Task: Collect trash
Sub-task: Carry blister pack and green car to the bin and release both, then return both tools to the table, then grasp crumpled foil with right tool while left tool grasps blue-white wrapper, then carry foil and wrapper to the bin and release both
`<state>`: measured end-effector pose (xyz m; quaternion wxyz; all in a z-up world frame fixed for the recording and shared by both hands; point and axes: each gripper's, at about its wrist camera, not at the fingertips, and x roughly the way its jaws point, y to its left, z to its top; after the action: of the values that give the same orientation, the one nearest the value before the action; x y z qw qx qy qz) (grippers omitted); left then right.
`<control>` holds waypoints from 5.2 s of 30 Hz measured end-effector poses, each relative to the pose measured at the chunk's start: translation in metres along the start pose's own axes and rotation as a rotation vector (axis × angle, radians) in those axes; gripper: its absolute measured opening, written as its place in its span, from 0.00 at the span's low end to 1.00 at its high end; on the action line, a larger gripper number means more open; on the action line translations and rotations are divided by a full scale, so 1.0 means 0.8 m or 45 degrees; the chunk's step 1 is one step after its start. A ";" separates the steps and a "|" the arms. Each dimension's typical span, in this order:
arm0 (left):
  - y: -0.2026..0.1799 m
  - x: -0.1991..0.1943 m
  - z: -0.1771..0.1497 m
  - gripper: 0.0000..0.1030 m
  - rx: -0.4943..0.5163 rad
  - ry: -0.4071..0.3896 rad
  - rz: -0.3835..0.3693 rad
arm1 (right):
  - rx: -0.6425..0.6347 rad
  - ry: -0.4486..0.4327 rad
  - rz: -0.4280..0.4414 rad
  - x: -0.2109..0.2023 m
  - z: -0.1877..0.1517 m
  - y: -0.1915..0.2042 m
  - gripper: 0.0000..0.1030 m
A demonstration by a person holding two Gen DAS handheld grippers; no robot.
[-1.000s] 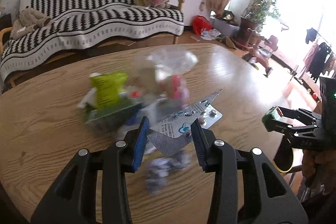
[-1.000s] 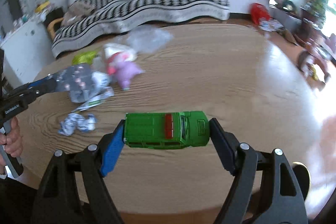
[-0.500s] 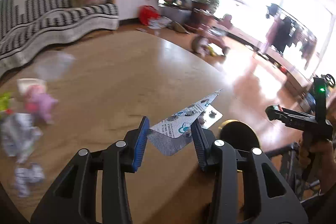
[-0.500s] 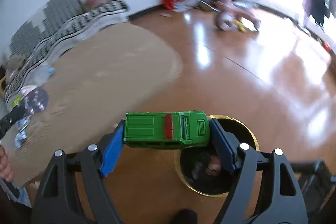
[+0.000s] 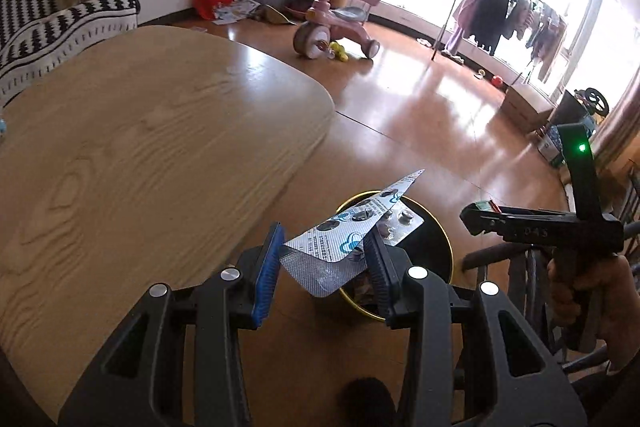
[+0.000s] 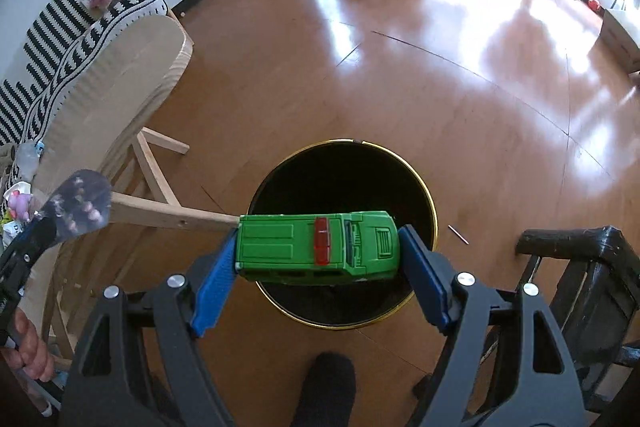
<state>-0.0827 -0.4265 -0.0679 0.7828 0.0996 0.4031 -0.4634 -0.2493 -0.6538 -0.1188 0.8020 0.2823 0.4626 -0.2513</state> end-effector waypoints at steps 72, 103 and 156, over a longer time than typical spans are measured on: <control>0.423 -0.374 -0.137 0.86 -0.561 -0.210 0.654 | -0.879 -0.005 0.574 -0.021 -0.124 0.666 0.89; 0.469 -0.328 -0.126 0.86 -0.513 -0.193 0.678 | -1.064 0.120 0.705 0.017 -0.196 0.747 0.33; 0.152 -0.146 0.020 0.28 -0.142 -0.164 0.224 | -0.300 -0.187 0.196 -0.053 0.013 0.206 0.32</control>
<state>-0.0048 -0.2924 0.0006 0.8491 0.0608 0.3669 -0.3751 -0.1526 -0.5375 -0.0406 0.8782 0.2015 0.4060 -0.1531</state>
